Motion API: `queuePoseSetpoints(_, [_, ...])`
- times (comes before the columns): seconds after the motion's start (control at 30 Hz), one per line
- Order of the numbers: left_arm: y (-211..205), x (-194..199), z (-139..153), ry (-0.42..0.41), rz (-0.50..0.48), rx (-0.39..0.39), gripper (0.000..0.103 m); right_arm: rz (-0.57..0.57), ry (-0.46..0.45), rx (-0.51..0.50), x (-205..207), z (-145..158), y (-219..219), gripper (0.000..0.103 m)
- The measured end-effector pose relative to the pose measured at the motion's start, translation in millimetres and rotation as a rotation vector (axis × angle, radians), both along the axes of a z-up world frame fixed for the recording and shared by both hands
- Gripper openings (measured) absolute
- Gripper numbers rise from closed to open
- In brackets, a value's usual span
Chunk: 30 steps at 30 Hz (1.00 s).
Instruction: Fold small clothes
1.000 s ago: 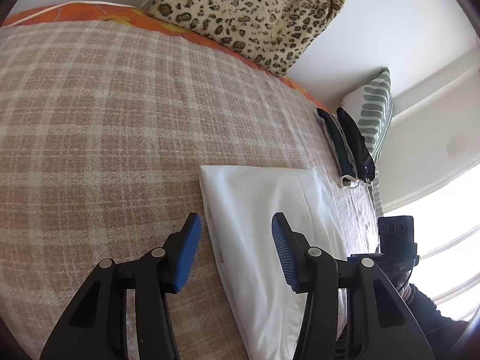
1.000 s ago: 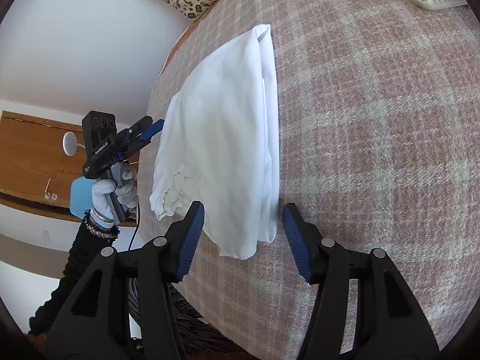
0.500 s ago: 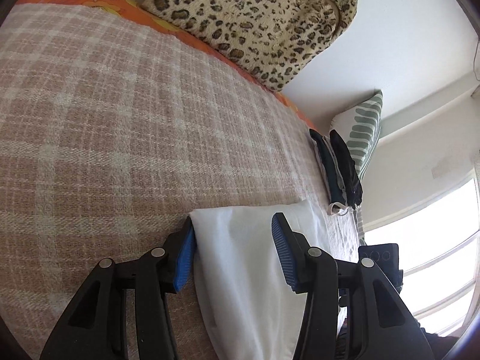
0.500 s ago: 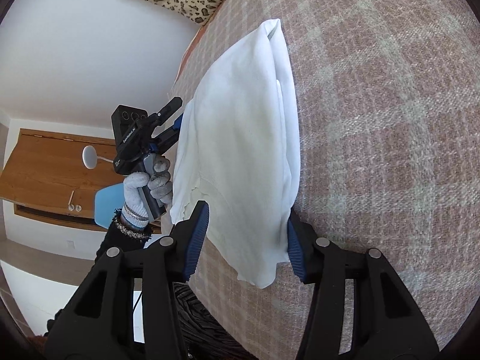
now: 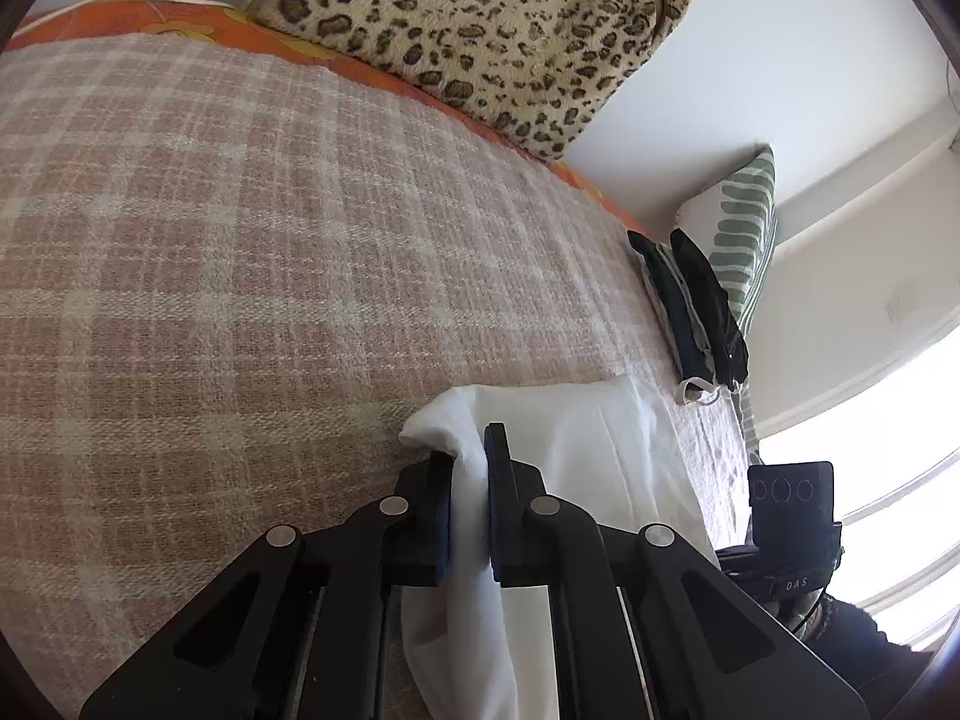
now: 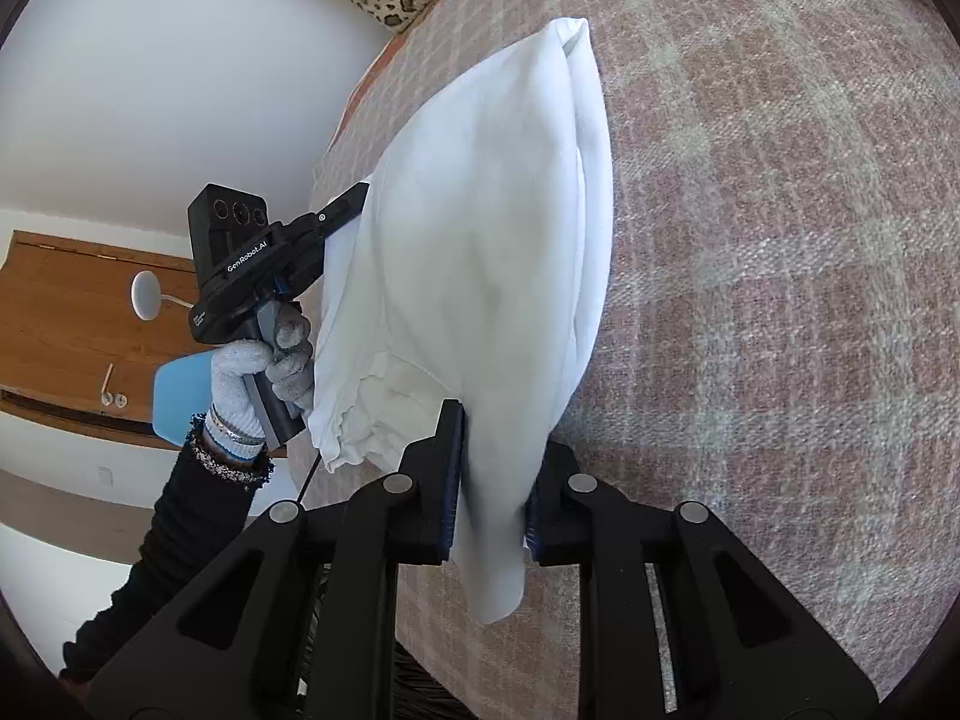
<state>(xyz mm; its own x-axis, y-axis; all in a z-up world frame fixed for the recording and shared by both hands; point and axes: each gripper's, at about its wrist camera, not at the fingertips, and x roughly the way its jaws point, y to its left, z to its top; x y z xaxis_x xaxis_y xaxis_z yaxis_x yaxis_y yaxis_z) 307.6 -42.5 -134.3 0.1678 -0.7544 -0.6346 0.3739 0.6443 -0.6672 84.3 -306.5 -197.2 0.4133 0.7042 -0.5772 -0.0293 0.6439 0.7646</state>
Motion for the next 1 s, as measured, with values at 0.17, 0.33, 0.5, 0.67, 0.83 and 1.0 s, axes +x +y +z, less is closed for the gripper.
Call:
queuePoseSetpoints(0.17, [-2.7, -9.8, 21.0, -0.081, -0.013, 0.021, 0.005, -0.002, -0.043, -0.103, -1.9, 19.3, 9.3, 0.012])
queuePoseSetpoints(0.33, [-11.2, -21.4, 46.9, -0.156, -0.051, 0.033, 0.004, 0.014, -0.103, -0.202, -2.5, 47.1, 23.7, 0.011])
queuePoseSetpoints(0.5, [-20.1, -29.6, 68.8, -0.196, -0.067, 0.023, 0.004, 0.017, -0.161, -0.292, -9.2, 73.3, 20.8, 0.011])
queuePoseSetpoints(0.67, [-39.8, -31.6, 86.5, -0.212, -0.082, 0.001, 0.004, -0.012, -0.200, -0.330, -18.5, 92.1, -2.7, 0.011])
queuePoseSetpoints(0.83, [-72.1, -33.7, 99.7, -0.245, -0.113, -0.015, 0.004, -0.059, -0.224, -0.370, -31.9, 107.1, -45.9, 0.011])
queuePoseSetpoints(1.0, [-116.0, -32.8, 114.4, -0.271, -0.146, -0.051, 0.004, -0.111, -0.251, -0.413, -45.3, 129.1, -96.7, 0.011])
